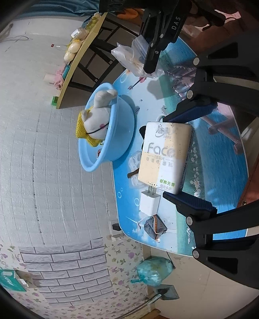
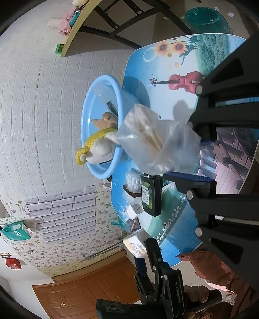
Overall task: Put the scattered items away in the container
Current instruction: 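Grasp and lift the 'face' tissue pack with the left tool while the right tool holds the swab bag, then carry the tissue pack and swab bag over the blue basin and release both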
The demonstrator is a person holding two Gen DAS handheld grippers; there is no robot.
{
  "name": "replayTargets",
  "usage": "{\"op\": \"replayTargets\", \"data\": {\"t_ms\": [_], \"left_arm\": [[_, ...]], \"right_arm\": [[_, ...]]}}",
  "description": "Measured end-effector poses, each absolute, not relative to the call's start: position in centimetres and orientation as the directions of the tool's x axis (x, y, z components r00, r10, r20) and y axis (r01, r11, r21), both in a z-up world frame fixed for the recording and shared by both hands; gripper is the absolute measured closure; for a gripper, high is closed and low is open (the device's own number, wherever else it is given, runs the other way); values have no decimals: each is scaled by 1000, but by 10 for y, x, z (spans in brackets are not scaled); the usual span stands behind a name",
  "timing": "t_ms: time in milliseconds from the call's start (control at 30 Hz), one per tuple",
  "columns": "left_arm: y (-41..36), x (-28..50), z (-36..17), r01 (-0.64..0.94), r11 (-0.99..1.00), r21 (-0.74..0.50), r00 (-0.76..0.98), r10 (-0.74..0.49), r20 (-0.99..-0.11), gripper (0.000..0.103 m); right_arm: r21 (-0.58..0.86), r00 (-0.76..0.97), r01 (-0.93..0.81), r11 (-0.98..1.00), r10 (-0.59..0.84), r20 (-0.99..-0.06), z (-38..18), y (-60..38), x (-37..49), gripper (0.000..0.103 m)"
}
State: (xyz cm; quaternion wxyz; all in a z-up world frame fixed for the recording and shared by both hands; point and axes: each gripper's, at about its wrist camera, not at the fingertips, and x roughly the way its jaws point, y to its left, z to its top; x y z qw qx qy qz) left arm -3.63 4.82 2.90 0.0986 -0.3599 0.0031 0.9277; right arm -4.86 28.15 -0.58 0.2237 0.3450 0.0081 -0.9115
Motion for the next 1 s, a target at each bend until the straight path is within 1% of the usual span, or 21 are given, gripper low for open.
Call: {"op": "replayTargets", "data": {"t_ms": [500,767,1000], "left_arm": [[50,-56,36,-174,-982,-72,-723,177,-667,38],[55,-80,48,-186,-981,-63,-743,182,-644,38],[65,-107,60,-205,-978,-49,-762,191,-619,38]], "right_arm": [[166,-665,416,-894,-424,-615,3,283,-68,80],[167,-683,416,-894,-429,-591,13,285,-84,80],[152,-713,425,-892,-434,-550,28,290,-106,80]]}}
